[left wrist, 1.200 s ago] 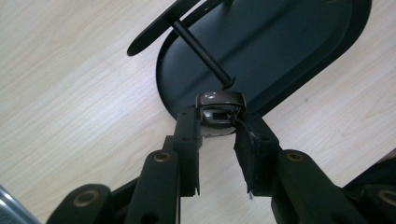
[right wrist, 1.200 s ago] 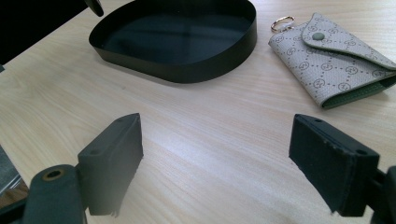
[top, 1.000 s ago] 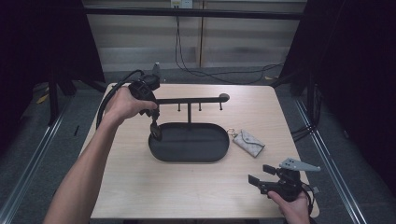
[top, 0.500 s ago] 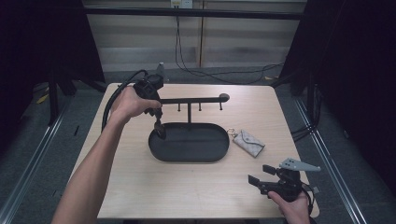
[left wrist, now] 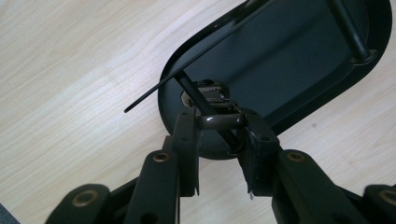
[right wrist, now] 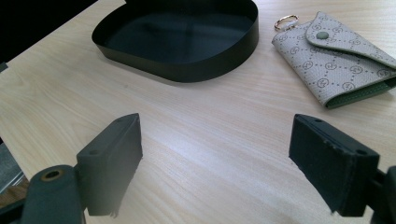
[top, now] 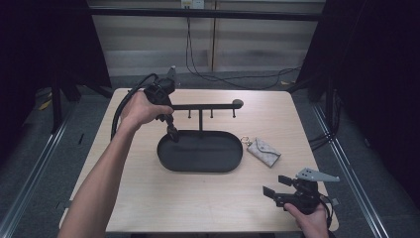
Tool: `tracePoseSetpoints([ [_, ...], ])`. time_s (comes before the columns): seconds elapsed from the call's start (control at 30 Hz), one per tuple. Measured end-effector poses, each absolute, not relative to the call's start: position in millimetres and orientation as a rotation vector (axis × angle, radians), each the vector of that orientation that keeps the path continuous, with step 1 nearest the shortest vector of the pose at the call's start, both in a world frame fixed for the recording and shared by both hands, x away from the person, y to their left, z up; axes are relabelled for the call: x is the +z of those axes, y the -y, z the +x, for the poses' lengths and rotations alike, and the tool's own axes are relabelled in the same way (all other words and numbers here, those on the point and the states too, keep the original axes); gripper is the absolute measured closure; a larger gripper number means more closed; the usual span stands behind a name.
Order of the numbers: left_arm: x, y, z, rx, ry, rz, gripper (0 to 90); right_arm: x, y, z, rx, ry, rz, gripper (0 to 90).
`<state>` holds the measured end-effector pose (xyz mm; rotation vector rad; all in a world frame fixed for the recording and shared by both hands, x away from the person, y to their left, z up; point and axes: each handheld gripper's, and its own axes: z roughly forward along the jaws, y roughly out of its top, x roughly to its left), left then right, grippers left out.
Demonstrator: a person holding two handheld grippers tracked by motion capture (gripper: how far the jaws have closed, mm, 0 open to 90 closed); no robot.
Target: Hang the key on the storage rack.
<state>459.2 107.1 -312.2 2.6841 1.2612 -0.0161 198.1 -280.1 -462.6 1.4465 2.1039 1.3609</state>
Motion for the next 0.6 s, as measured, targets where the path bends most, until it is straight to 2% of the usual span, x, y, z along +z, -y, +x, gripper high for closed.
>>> tracePoseSetpoints([
  [0.07, -313, -107, 459, -0.034, -1.271, 2.676, 67.8, -463, 280, 198, 1.360, -2.103, 1.447, 17.0],
  [0.17, -314, -107, 457, -0.061, -1.267, 2.676, 57.1, -463, 280, 199, 1.360, -2.105, 1.451, 16.9],
  [0.23, -314, -107, 457, -0.045, -1.256, 2.683, 55.2, -463, 279, 200, 1.361, -2.104, 1.451, 16.9],
  [0.37, -312, -107, 454, -0.044, -1.249, 2.682, 46.0, -463, 280, 200, 1.359, -2.102, 1.462, 16.8],
  [0.6, -309, -114, 443, -0.049, -1.228, 2.671, 40.0, -463, 280, 200, 1.356, -2.100, 1.457, 16.9],
])
